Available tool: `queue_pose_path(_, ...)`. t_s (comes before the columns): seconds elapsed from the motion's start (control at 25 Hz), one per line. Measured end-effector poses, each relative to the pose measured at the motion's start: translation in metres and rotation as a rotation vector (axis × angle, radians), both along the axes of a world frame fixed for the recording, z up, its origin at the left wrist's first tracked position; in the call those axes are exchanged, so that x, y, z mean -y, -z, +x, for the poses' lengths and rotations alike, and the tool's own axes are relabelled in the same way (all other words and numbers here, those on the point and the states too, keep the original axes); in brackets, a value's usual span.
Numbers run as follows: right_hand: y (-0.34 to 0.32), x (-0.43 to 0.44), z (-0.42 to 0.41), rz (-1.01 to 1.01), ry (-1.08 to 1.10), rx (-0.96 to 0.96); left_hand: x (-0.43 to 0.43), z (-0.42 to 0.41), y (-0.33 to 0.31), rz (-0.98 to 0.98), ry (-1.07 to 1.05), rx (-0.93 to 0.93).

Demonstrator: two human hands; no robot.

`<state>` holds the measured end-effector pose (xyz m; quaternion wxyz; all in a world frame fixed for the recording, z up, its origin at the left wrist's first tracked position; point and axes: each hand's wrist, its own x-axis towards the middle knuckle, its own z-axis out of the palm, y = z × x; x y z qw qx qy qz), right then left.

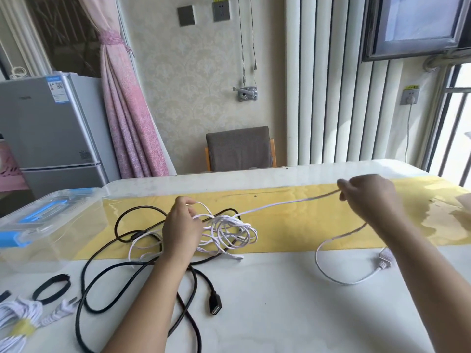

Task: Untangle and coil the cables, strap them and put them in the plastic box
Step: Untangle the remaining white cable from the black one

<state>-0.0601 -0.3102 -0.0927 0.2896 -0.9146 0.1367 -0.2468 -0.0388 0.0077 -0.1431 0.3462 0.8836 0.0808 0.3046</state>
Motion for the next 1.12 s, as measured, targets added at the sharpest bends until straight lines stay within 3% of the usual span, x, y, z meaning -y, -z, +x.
queue_pose_path(0.08,0.013,-0.010,0.002,-0.249,-0.055,-0.185,0.008,-0.003,-0.001,0.029,0.122,0.006)
queue_pose_path(0.12,0.017,-0.018,0.003,-0.261,-0.161,-0.190,0.012,-0.005,-0.002,0.037,0.170,-0.005)
queue_pose_path(0.28,0.029,-0.075,-0.006,-0.110,-0.689,0.062,0.031,-0.018,-0.007,0.048,0.381,-0.006)
queue_pose_path(0.36,0.040,-0.090,-0.008,-0.091,-0.847,0.086,0.042,-0.024,-0.008,-0.001,0.521,0.010)
queue_pose_path(0.52,0.049,-0.089,-0.011,-0.141,-0.970,-0.133,0.062,-0.034,-0.001,-0.202,0.697,-0.017)
queue_pose_path(0.64,0.043,-0.087,-0.012,-0.195,-0.921,-0.158,0.066,-0.036,-0.006,-0.439,0.762,-0.039)
queue_pose_path(0.72,0.037,-0.087,-0.010,0.010,-0.874,-0.183,0.063,-0.035,-0.012,-0.573,0.821,-0.064)
queue_pose_path(0.84,0.025,-0.084,-0.010,0.654,-0.879,-0.170,0.055,-0.037,-0.018,-0.748,1.018,-0.206)
queue_pose_path(0.92,0.018,-0.081,-0.012,0.974,-0.912,-0.104,0.053,-0.039,-0.022,-0.842,1.160,-0.318)
queue_pose_path(1.0,0.016,-0.081,-0.012,1.115,-0.817,-0.046,0.056,-0.041,-0.021,-0.754,1.165,-0.321)
queue_pose_path(1.12,0.020,-0.087,-0.012,0.967,-0.527,0.158,0.068,-0.043,-0.013,-0.522,0.971,-0.236)
